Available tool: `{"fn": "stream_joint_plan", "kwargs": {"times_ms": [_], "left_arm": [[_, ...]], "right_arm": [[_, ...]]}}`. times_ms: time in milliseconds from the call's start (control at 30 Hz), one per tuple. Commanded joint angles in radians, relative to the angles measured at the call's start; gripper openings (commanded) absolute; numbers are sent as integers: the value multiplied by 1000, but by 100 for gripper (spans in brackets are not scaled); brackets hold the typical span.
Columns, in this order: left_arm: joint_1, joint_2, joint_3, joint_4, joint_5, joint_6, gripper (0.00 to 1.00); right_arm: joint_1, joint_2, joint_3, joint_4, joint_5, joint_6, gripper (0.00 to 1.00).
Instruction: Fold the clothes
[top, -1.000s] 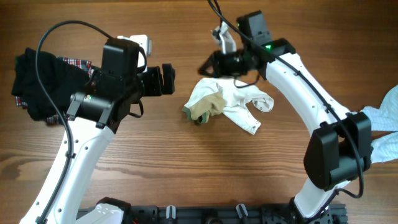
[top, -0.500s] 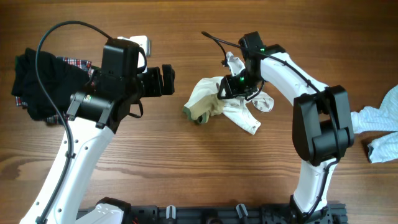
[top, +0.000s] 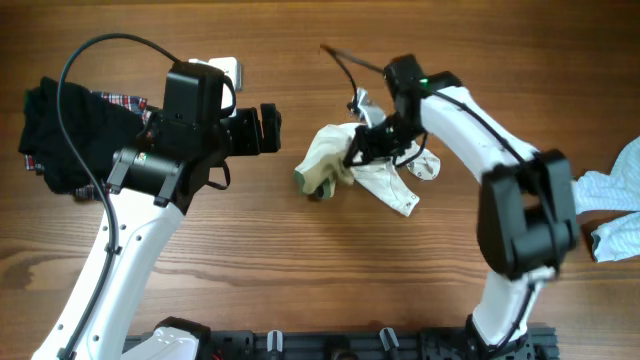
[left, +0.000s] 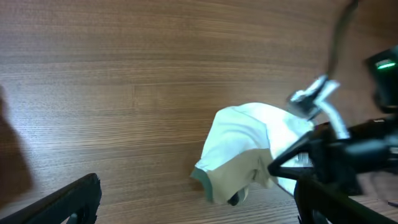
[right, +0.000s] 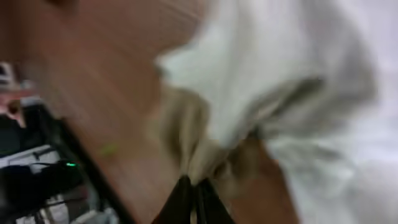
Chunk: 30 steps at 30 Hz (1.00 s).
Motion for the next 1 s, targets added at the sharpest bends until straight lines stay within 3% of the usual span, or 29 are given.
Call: {"fn": "stream_joint_plan", "kwargs": {"times_ms": [0,100,167,267,367,400,433,467,533,567,700,967], "left_arm": [[5,-13,19,14,-13,16,99],[5,-13,19,20,-13,16,100],[5,-13,19,26,-13,16,99],[5,-13,19,24,-13,16,99],[5,-13,19,3,-13,16,99],[5,-13,19,-14,-13,16,100],[5,-13,19,-27,-14,18,100],[5,-13,19,-32,-13,29,100],[5,-13,19,-24,-13,39,100],[5,-13,19,-20,-13,39,100],[5,-13,19,-2,-13,39,99],[5,-13,19,0,-13,39,100]], "right_arm": [[10,-138,18,50,-93,87,4],[18,-136,17,249,-216,255,4],[45,-118,16,477,-215,426,4],[101,-80,16,690,-143,576,4],[77,-63,16,518,34,432,5],[53,-63,16,443,69,382,12],[8,-63,16,321,98,299,32],[-28,-63,15,228,108,228,43],[-100,-60,5,56,203,103,60],[-103,-54,3,39,218,82,63],[-84,-31,-65,105,227,38,66],[-29,-16,-235,294,144,-18,56]]}}
